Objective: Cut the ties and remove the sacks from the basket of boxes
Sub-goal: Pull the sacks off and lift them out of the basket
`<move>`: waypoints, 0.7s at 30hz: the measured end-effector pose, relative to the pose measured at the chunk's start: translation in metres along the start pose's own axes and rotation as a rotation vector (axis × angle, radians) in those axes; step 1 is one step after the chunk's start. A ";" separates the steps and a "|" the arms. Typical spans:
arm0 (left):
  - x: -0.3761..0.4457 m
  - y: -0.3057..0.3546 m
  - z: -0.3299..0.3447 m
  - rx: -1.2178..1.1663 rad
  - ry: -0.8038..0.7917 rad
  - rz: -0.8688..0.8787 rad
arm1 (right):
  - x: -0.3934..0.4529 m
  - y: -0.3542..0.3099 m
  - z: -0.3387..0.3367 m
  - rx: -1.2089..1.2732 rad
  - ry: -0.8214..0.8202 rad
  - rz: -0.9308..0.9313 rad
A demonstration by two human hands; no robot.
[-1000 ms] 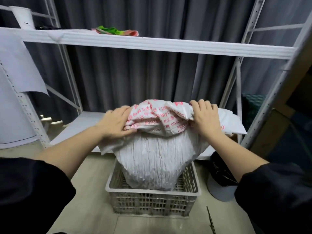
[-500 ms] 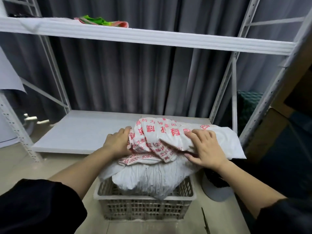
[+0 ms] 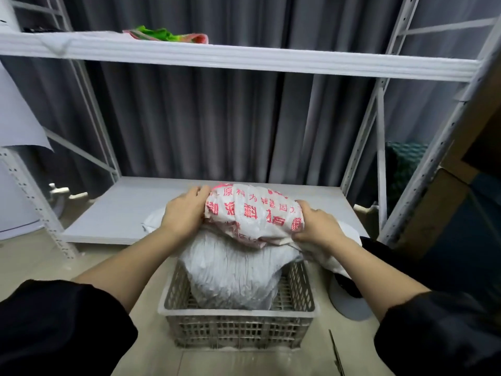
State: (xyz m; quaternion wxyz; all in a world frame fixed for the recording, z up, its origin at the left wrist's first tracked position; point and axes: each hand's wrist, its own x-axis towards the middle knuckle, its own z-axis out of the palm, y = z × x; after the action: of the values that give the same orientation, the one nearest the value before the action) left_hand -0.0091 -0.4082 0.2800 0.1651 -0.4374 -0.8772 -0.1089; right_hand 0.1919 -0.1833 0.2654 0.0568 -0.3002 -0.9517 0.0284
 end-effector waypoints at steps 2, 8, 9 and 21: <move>0.005 0.000 -0.017 0.021 -0.070 -0.022 | -0.002 -0.009 -0.012 -0.035 0.176 -0.049; 0.029 -0.005 -0.093 -0.040 0.251 -0.072 | 0.017 -0.021 -0.101 -0.111 0.589 -0.060; 0.028 -0.003 -0.097 -0.026 0.258 -0.084 | 0.018 -0.021 -0.104 -0.136 0.601 -0.060; 0.031 -0.008 -0.130 0.082 0.276 -0.044 | 0.003 -0.023 -0.129 -0.228 0.653 -0.115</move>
State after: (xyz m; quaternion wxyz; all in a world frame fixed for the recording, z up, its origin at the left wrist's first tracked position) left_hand -0.0076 -0.4342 0.4112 0.2996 -0.3917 -0.8593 -0.1360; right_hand 0.1926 -0.1981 0.3954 0.3257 -0.2440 -0.8958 -0.1789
